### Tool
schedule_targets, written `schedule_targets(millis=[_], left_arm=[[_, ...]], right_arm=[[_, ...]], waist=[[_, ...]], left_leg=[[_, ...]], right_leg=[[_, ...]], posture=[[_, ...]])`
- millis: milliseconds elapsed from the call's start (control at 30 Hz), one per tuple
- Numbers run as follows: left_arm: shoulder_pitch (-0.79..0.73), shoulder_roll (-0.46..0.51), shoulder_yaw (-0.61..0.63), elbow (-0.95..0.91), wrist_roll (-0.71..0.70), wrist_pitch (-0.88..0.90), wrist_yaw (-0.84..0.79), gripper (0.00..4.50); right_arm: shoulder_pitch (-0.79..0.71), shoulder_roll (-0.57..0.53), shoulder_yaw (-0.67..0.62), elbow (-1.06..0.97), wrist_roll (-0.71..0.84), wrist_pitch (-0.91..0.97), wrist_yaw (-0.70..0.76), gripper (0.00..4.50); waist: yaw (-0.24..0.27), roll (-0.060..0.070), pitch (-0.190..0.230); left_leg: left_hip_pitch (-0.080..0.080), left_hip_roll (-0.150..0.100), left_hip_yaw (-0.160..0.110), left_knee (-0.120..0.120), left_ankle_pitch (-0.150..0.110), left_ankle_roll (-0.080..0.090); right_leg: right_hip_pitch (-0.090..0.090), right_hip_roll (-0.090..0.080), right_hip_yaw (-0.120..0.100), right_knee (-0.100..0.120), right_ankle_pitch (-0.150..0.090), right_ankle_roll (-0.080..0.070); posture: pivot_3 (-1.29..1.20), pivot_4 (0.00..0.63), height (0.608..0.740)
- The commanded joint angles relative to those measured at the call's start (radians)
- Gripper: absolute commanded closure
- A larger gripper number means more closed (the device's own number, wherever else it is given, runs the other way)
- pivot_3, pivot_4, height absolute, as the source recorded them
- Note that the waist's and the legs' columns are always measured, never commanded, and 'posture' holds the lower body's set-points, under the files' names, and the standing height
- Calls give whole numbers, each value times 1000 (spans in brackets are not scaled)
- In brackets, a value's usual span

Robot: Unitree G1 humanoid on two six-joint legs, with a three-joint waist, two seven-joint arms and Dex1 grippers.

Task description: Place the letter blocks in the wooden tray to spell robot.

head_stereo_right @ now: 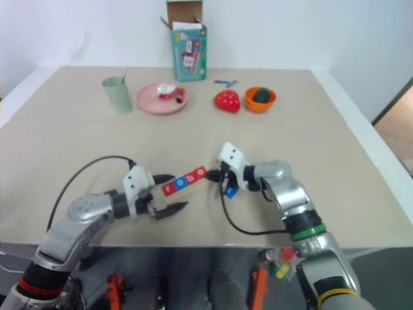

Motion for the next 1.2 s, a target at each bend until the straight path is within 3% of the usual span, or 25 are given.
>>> schedule_targets(millis=[33, 833, 1200], left_arm=[[-2, 1, -3, -38, 2, -11, 4, 0], [-3, 3, -14, -41, 11, -13, 15, 0], [-1, 2, -16, -45, 9, -11, 16, 0]], right_arm=[[-38, -1, -7, 6, -2, -16, 1, 4465], [-145, 5, -12, 241, -53, -176, -5, 4465], [-133, -7, 4, 190, -72, -163, 55, 4465]], waist=[[0, 0, 0], [0, 0, 0], [0, 0, 0]], left_leg=[[0, 0, 0, 0, 0, 0], [0, 0, 0, 0, 0, 0], [0, 0, 0, 0, 0, 0]], right_leg=[[0, 0, 0, 0, 0, 0], [0, 0, 0, 0, 0, 0], [0, 0, 0, 0, 0, 0]], posture=[[0, 150, 740], [0, 150, 740], [0, 150, 740]])
